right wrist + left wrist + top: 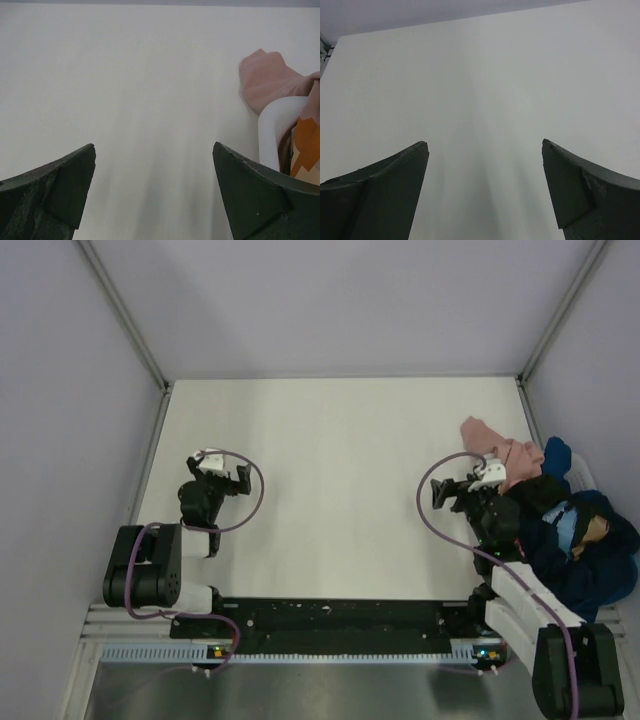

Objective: Fold and stack the t-shirts
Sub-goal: Grab crumpled tshirt from bin with the right arm

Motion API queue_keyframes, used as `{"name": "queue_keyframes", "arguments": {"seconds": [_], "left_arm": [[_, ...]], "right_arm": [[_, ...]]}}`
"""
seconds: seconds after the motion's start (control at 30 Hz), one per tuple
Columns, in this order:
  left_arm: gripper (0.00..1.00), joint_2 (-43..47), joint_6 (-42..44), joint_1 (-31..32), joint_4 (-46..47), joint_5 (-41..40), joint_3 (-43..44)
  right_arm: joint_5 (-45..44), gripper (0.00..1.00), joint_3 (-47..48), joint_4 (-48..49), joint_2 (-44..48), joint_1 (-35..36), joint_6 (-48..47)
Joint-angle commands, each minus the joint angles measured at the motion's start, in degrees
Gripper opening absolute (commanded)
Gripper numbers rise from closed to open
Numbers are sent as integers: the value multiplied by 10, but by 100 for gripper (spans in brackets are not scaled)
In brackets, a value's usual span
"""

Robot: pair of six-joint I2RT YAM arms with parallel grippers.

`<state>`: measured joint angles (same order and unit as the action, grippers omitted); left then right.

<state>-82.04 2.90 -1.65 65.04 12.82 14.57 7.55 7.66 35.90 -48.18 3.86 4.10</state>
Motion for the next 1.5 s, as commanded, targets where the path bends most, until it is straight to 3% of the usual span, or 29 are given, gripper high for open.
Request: {"name": "queue_keyframes", "arguments": {"seconds": [0.0,0.23,0.3,0.4,0.43,0.53,0.63,0.73,0.77,0.87,1.1,1.23,1.27,1.47], "left_arm": [[99,0,-2,2,16,6,-2],[99,0,0,6,8,-1,3],[98,2,0,6,9,-1,2],[99,6,-6,7,13,-7,5],[99,23,-12,6,-36,-22,21],[99,71,-18,2,-351,-54,188],[98,76,30,2,-507,-19,304],[96,81,50,3,-596,67,353],[95,82,46,4,-615,93,359],[95,91,40,3,-648,146,364],[95,113,57,4,-712,147,369],[94,115,65,4,-694,156,355],[94,114,66,4,-695,157,354],[94,118,65,4,-698,150,360]], "right_arm": [[28,99,41,-40,26,0,6],[-17,99,181,-201,37,-1,106],[9,99,281,-291,21,-7,143],[81,99,362,-345,-12,-8,134],[66,99,392,-381,-29,-8,130],[-73,99,497,-537,-79,-18,136],[-169,97,543,-618,-124,-73,144],[-175,85,569,-641,-186,-146,158],[-176,77,580,-642,-208,-157,159],[-199,67,604,-649,-270,-165,145],[-188,50,626,-660,-387,-207,136],[-183,6,642,-659,-408,-223,117],[-184,0,645,-660,-405,-223,112],[-207,0,670,-659,-341,-223,108]]}}
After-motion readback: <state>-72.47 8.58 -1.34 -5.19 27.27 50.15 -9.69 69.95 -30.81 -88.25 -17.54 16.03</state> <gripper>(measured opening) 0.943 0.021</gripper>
